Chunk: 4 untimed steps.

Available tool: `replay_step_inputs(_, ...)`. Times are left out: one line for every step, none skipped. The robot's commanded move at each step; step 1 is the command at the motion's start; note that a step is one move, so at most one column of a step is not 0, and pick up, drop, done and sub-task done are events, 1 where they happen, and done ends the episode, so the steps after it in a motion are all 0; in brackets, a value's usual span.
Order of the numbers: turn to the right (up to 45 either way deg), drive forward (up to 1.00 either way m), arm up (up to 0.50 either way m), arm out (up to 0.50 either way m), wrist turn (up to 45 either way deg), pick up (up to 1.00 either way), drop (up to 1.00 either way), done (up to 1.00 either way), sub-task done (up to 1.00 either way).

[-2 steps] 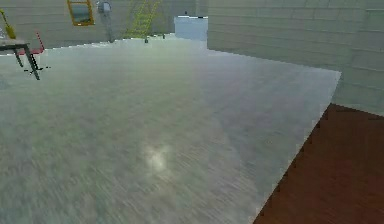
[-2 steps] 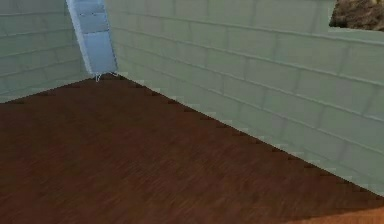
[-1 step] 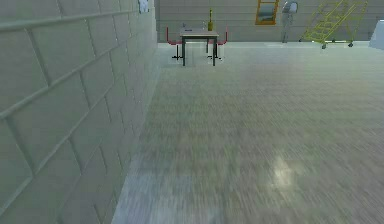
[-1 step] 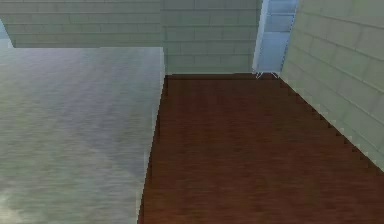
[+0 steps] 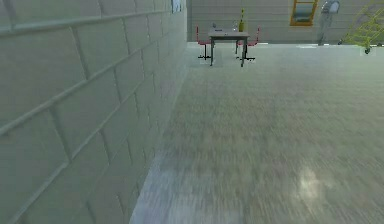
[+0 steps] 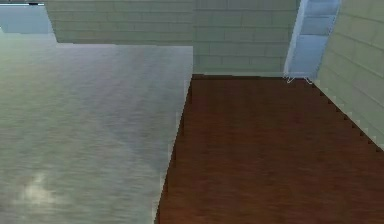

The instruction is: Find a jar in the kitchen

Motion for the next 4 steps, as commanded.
replay_step_inputs(0.0, 0.1, 0.0, 0.0, 0.0, 0.0, 0.0, 0.0, 0.0)
replay_step_inputs(24.0, 0.0, 0.0, 0.0, 0.0, 0.0, 0.0, 0.0, 0.0)
replay_step_inputs(0.0, 1.0, 0.0, 0.0, 0.0, 0.0, 0.0, 0.0, 0.0)
replay_step_inputs(0.0, 1.0, 0.0, 0.0, 0.0, 0.0, 0.0, 0.0, 0.0)
